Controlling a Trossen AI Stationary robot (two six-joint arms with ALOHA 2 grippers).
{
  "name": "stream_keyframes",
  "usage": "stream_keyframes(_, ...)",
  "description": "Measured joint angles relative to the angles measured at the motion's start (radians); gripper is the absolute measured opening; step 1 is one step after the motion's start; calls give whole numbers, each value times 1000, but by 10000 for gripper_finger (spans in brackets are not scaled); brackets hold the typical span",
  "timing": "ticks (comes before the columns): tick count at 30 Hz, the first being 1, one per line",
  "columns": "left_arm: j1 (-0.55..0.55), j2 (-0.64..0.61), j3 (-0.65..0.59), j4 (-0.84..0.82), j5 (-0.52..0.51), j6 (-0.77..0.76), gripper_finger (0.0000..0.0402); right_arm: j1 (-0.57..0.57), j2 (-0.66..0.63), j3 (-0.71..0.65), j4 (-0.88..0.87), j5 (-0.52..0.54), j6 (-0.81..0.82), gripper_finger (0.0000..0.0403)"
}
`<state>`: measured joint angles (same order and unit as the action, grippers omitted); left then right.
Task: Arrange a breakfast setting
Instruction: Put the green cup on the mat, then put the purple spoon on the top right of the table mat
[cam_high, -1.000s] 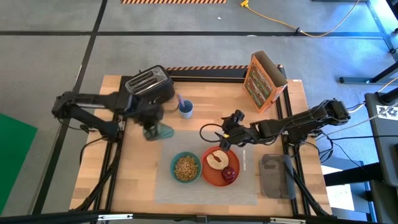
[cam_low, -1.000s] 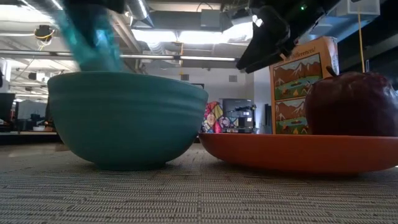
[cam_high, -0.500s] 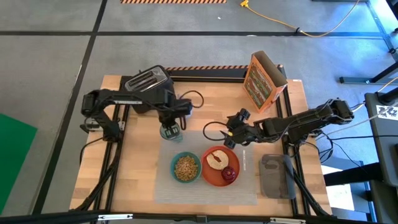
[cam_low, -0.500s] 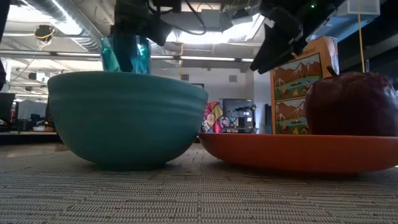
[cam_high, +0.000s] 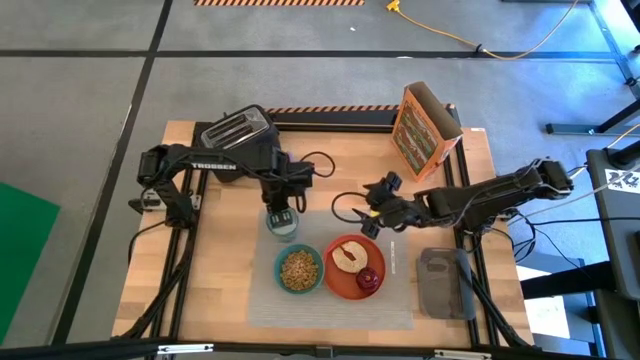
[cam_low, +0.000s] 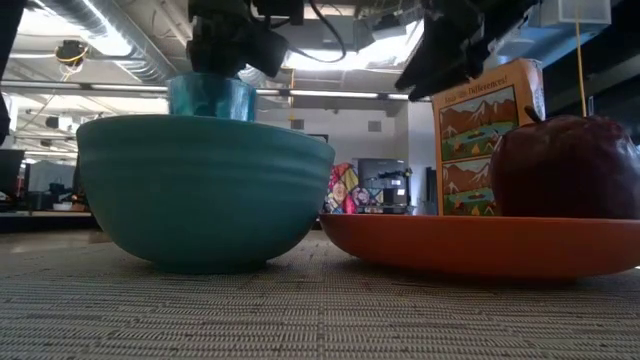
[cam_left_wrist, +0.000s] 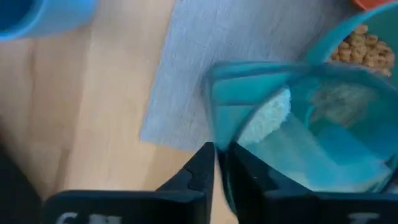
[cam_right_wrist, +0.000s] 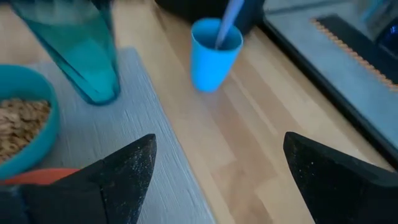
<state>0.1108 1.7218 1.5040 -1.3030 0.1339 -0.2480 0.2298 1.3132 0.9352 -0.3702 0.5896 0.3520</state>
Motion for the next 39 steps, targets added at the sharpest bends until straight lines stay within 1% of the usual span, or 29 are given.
stream_keyframes(4,-5,0,0,40,-34,0,70,18,-37,0,73,9,-79,339)
stream_keyframes(8,-10,0,0,36,-54,7,95,50,-77,0,158,86,-190,339)
stream_keyframes(10,-11,-18,-1,30,-92,14,104,54,-98,0,187,125,-243,339)
stream_keyframes(13,-20,-83,2,50,-169,21,114,31,-123,0,224,126,-307,339)
stream_keyframes(14,-19,-113,5,54,-189,25,116,9,-124,0,247,110,-323,339)
stream_keyframes(15,-18,-137,12,58,-208,31,118,-13,-125,0,260,70,-333,339)
stream_keyframes(18,-1,-222,32,108,-256,42,120,-99,-122,0,265,-71,-339,339)
stream_keyframes(21,20,-310,36,169,-278,44,120,-192,-109,-2,295,-211,-339,339)
stream_keyframes(23,28,-352,36,186,-318,54,120,-250,-85,-19,401,-316,-345,339)
stream_keyframes(25,31,-385,36,208,-388,69,120,-307,-57,-40,490,-431,-351,339)
stream_keyframes(27,34,-412,14,252,-444,87,120,-345,-17,-42,583,-503,-349,339)
stream_keyframes(29,43,-422,-34,309,-469,116,121,-372,25,-49,634,-516,-351,339)
stream_keyframes(32,67,-414,-139,415,-468,146,121,-394,103,-47,737,-531,-357,339)
stream_keyframes(34,93,-407,-222,535,-462,167,121,-398,153,-46,807,-542,-357,339)
stream_keyframes(35,107,-405,-263,601,-452,177,121,-404,171,-47,814,-545,-357,339)
stream_keyframes(37,149,-400,-340,713,-399,189,121,-407,200,-47,836,-547,-356,339)
stream_keyframes(39,196,-395,-408,814,-351,191,121,-407,204,-47,806,-546,-352,339)
